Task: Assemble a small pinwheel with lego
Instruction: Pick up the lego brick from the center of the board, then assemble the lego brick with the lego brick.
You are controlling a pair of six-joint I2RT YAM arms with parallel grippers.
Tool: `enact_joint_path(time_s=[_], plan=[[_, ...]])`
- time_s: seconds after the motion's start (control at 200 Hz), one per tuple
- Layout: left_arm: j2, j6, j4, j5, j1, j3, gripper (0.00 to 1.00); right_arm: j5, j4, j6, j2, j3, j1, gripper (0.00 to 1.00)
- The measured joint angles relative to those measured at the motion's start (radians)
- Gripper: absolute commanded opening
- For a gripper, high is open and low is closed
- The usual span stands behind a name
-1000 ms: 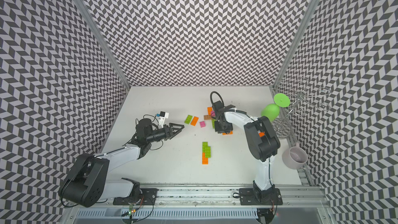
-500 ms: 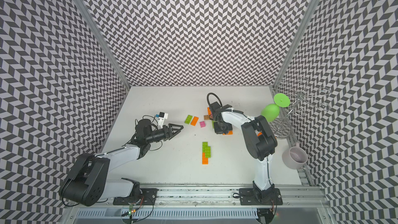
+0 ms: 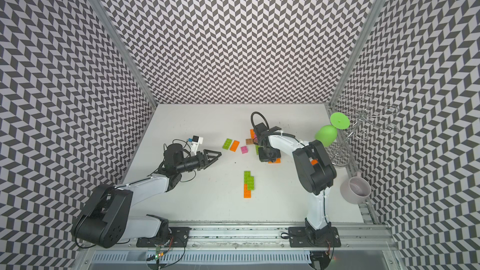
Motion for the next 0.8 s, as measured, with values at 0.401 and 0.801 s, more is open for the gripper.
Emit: enact_joint_path(time_s=[0.401, 0.801], plan=[[-0.003, 0.073, -0.142, -0.084, -0.114, 0.013, 0.73, -0.053, 0.024, -0.002, -0.074, -0.090, 0.026, 0.01], [0.054, 0.092, -0.174, -0.159, -0.222, 0.020, 0.73, -0.114, -0.064, 0.016, -0.079, -0.047, 0.143, 0.01]])
